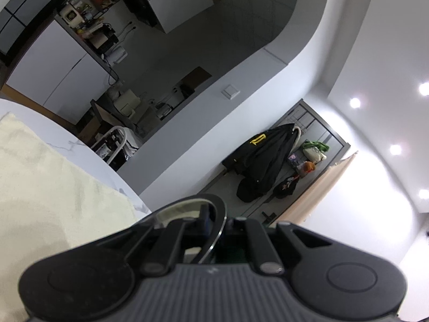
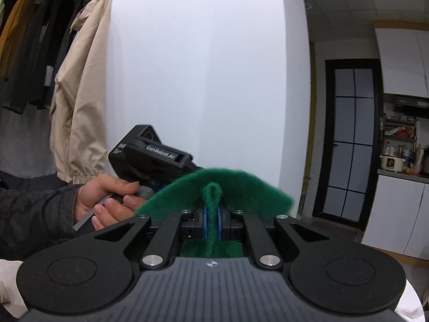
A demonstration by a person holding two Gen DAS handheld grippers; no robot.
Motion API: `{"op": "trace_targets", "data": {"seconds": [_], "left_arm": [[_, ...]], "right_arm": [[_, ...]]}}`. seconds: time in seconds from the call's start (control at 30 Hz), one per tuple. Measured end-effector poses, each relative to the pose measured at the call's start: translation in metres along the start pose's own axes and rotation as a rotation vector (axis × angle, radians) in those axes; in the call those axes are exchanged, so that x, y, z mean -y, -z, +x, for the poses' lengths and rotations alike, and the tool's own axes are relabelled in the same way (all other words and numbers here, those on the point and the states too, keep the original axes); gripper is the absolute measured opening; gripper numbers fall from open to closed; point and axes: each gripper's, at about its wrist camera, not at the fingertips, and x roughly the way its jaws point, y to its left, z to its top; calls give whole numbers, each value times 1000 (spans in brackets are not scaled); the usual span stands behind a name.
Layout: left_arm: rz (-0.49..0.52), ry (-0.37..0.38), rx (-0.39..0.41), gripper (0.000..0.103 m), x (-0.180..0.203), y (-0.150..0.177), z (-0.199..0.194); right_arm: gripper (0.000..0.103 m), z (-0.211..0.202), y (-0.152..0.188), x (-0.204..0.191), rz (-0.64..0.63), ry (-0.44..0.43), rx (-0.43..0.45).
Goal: Clean bowl
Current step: 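Rub the bowl bottom with the left gripper against the pad held by the right gripper, then press the bowl bottom onto the pad again with the left gripper while the right gripper holds the pad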
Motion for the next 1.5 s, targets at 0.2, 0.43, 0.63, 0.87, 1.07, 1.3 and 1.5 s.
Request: {"op": "trace_targets", "data": {"seconds": [0.2, 0.43, 0.63, 0.87, 1.07, 1.3, 1.5], "left_arm": [[-15, -10, 19, 7, -4, 0, 0], [-15, -25, 30, 7, -2, 1, 3], [-18, -23, 27, 7, 3, 4, 7], [-7, -26, 22, 7, 10, 5, 13], [-12, 36, 46, 7, 20, 2, 11], [-54, 146, 68, 8, 28, 3, 7], [-97, 223, 87, 8, 27, 3, 0]], "right_arm": [[8, 8, 0, -3, 19, -11, 0], [8, 21, 1, -15, 2, -42, -23], [8, 24, -1, -19, 4, -37, -11], [8, 25, -3, -19, 25, -28, -9], [8, 33, 6, -23, 14, -45, -59], [8, 43, 19, -20, 7, -28, -117], [8, 43, 30, 0, 48, 10, -126]]}}
